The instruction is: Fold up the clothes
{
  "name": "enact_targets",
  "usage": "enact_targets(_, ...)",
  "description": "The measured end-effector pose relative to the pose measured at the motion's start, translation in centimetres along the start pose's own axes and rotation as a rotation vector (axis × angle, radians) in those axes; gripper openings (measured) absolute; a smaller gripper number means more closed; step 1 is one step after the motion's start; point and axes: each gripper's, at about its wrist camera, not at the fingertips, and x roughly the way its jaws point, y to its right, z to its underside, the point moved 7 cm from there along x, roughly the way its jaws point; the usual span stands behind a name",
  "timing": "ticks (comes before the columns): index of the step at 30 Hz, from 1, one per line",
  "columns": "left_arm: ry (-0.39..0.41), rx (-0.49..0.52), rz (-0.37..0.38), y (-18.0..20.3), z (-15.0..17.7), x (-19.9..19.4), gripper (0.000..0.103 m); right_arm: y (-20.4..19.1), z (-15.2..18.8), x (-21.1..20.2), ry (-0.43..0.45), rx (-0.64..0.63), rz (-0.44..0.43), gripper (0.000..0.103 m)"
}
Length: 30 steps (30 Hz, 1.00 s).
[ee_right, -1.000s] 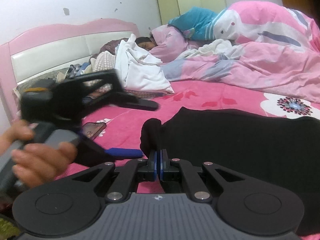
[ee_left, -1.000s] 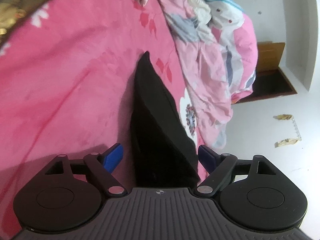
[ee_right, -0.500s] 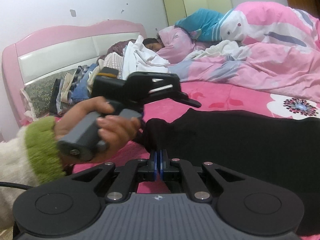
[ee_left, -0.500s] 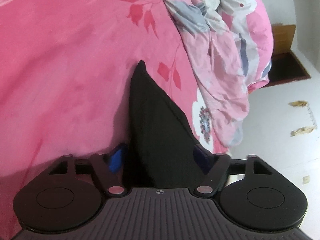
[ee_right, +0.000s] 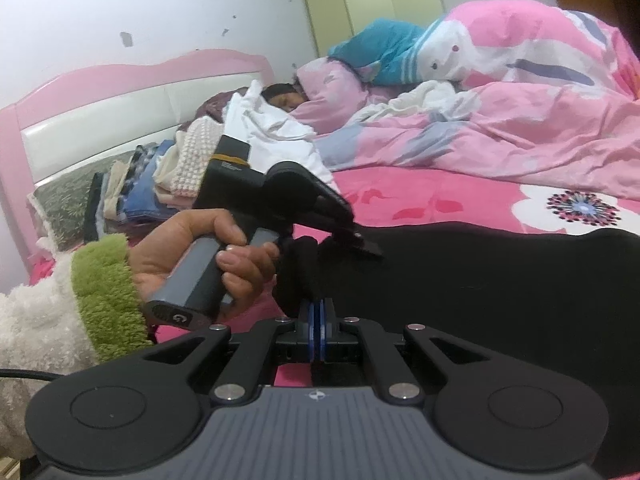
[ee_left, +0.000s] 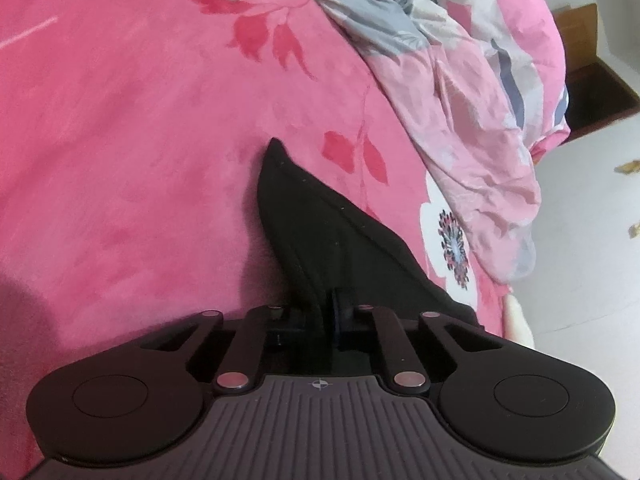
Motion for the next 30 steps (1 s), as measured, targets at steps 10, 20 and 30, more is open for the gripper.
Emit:
enact_targets(10, 0.064, 0.132, -0.016, 5.2, 0.6, -0.4, 0.005, 2.4, -0.4, -2.0, 0.05, 0.044, 0.071, 0.002)
enact_targets(20, 0.058, 0.279, -0.021, 13.4, 2.6, 1.8, 0.005, 6.9, -1.0, -6.6, 0.166, 0.128, 0.176, 0.002)
enact_targets(30, -0.032, 0.453, -0.043, 22.6, 7.8, 8.3, 0.004, 14.5, 0.3, -12.4, 0.286, 0.29, 0.306, 0.002)
